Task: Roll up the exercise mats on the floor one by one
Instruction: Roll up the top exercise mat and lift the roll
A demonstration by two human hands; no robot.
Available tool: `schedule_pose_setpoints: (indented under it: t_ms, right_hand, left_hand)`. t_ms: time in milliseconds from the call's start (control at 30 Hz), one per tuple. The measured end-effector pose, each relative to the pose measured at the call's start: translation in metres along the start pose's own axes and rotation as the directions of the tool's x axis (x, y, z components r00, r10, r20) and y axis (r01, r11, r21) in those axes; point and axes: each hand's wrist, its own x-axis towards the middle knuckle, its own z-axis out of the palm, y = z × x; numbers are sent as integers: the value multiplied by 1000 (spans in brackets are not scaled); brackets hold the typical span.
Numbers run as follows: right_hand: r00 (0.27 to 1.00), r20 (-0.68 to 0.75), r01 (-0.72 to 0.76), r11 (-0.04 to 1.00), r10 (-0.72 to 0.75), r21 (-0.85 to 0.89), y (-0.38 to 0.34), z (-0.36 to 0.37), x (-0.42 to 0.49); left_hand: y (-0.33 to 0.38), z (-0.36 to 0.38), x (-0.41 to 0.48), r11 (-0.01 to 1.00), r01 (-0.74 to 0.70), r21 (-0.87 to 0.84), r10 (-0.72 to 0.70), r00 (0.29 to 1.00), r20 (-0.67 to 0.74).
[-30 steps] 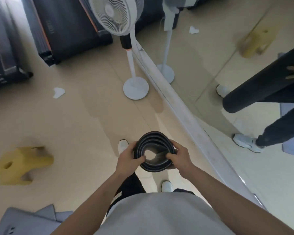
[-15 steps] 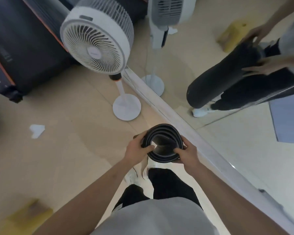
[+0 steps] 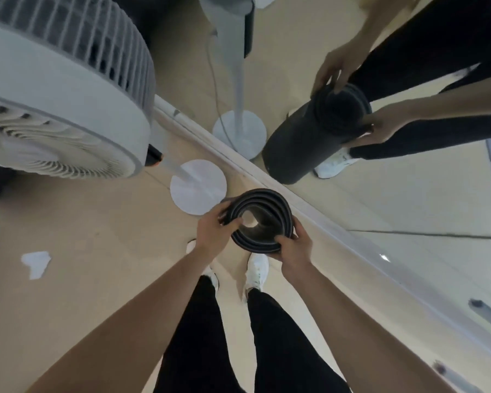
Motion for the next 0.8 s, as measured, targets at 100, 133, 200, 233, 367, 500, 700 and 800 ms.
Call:
schedule_pose_setpoints:
  t_ms: [100,133,200,233,367,500,700,800]
  right_hand:
    - [997,-65,-30,995,36,94,-3,21,29]
    - [996,-77,-44,992,54,118,-4,27,37]
    - [985,-135,-81,982,105,168,-6,39,46]
    - [981,-149,-89,975,121,203,-7,45,50]
    - [970,-171,-101,929,171,357,-3,65,63]
    - [978,-64,-157,895,201,417,14,74,82]
    - [997,-55,-61,988,54,-142,-1,60,111]
    - [997,-63,36,966,-54,-257,-11,51,119]
  left_hand:
    - [-3,0,46,999,-12,39,9,997,74]
    - [-3,1,60,997,-26,67,19,994,104]
    - [0,0,82,994,-55,99,40,989,145]
    - [1,-1,90,992,-67,105,50,987,156]
    - [11,0,120,972,-161,171,127,973,193]
    - [-4,6,139,954,-230,192,184,955,232]
    - [-31,10,146,994,-106,16,105,993,46]
    - [-30,12,141,997,-71,17,71,997,18]
